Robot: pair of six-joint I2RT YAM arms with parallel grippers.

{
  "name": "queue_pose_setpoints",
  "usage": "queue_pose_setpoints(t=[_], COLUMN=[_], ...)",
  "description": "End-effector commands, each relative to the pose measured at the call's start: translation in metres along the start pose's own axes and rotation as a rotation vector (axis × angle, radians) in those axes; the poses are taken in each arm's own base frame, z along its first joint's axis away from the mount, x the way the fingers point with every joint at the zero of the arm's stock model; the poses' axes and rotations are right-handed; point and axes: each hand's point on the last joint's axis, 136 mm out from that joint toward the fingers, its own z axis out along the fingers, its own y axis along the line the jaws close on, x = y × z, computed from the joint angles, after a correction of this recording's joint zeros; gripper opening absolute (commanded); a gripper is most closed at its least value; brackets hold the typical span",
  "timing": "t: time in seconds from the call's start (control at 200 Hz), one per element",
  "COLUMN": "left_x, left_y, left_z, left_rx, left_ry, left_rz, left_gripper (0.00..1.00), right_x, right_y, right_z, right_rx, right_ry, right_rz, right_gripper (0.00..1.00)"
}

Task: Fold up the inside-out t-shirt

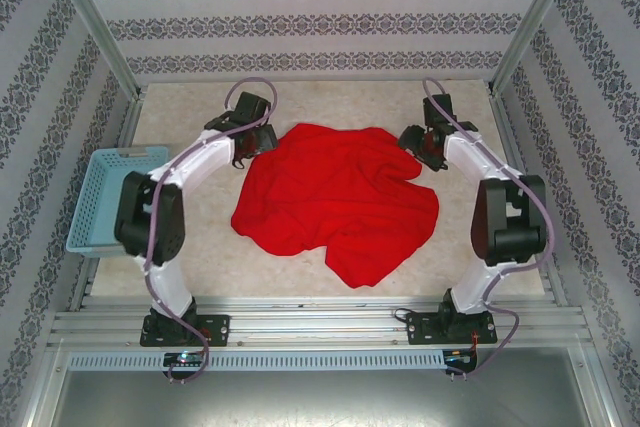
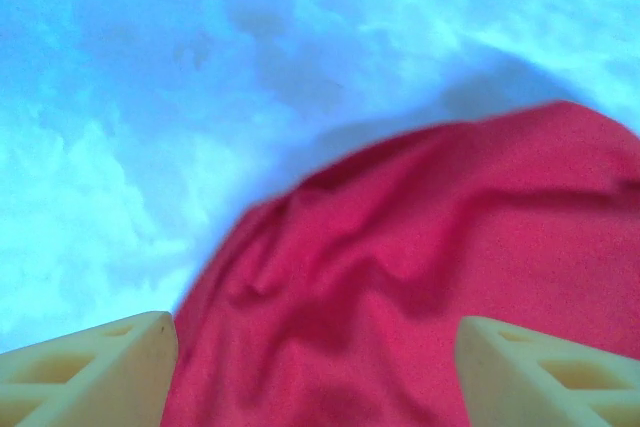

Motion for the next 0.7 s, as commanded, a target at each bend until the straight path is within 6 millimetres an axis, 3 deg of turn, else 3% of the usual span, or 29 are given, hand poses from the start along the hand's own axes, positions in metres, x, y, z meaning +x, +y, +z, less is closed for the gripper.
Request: queue_pose_setpoints(t=[0.0, 0.175, 0.28, 0.355, 0.455, 0.61, 0.694], left_x=[-0.002, 0.002, 0.008, 0.011, 0.006, -0.017, -0.036], left_y=[0.007, -0.004, -0.012, -0.017, -0.017, -0.010, -0.001], left_z=[0.030, 0.083, 0.105, 0.112, 0.112, 0.093, 0.069], left_rx=[-0.052, -0.049, -0.024, 0.002, 0.020, 0.064, 0.080], left_ry=[0.066, 0.162, 0.201, 0.223, 0.219, 0.183, 0.125], left_rz=[0.074, 0.104, 0.111, 0.108, 0.094, 0.037, 0.007], left_gripper=[0.74, 0.72, 0.61, 0.51, 0.34, 0.04, 0.00], right_x=[0.003, 0.011, 0.017, 0.020, 0.019, 0.000, -0.017], right_y=[-0.002, 0.003, 0.011, 0.020, 0.028, 0.034, 0.035], right_z=[0.011, 0.033, 0.044, 0.050, 0.051, 0.032, 0.011], right_rx=[0.020, 0.000, -0.027, -0.062, -0.095, -0.119, -0.126], right_ry=[0.060, 0.125, 0.162, 0.190, 0.203, 0.135, 0.069], right_rz=[-0.015, -0.023, -0.034, -0.038, -0.042, -0.039, -0.044], right_gripper=[0.75, 0.75, 0.71, 0.63, 0.45, 0.01, 0.00])
